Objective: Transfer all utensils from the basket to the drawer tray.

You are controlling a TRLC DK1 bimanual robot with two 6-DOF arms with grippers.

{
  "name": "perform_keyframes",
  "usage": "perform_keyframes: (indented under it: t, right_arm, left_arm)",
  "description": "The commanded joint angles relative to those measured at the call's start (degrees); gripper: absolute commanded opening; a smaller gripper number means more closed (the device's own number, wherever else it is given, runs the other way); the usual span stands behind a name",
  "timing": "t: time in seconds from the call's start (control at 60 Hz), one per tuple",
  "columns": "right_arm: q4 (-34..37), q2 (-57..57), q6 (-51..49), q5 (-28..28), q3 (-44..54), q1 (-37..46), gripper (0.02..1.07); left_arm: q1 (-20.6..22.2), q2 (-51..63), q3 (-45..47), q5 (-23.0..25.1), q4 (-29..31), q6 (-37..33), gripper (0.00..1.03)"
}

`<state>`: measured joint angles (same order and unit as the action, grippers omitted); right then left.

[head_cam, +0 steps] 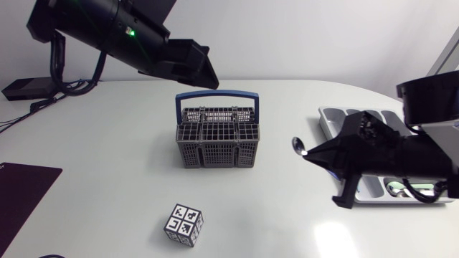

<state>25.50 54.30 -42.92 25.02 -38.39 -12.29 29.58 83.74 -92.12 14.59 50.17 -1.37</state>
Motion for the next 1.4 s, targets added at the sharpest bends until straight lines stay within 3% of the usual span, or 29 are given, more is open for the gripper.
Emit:
perform_keyframes:
  t: [0.0,0.2,0.3,0.65,1.05,1.3,1.383]
  right_arm:
    - [3.68,-1.04,-8.94,3.72,1.39,7.55,0.07]
    - [13.00,3.88,-28.45,11.37,0.42,26.01,0.07]
    - [15.55,9.15,-37.42,12.78,-0.81,34.00,0.07]
    - [19.50,29.63,-62.64,11.81,-12.85,54.22,0.07]
    - [21.26,44.05,-79.34,1.09,-23.13,60.81,0.08]
    - [15.02,45.45,-80.13,-3.57,-20.67,58.44,0.09]
    - [13.79,45.28,-80.13,-3.75,-20.06,58.09,0.16]
  left_arm:
    - [-1.19,-2.45,3.35,-1.05,-1.48,-1.27,0.98]
    - [-1.99,-6.05,9.76,-5.54,-6.84,-3.03,0.98]
    - [-3.13,-7.02,11.61,-5.54,-7.46,-3.38,0.98]
    - [-8.05,-10.44,17.67,-8.79,-9.04,-4.79,0.98]
    - [-9.90,-14.40,24.09,-15.91,-10.27,-5.93,0.98]
    - [-10.86,-19.76,29.54,-17.05,-14.58,-5.93,0.98]
    - [-11.21,-21.78,31.30,-17.49,-15.46,-5.58,0.98]
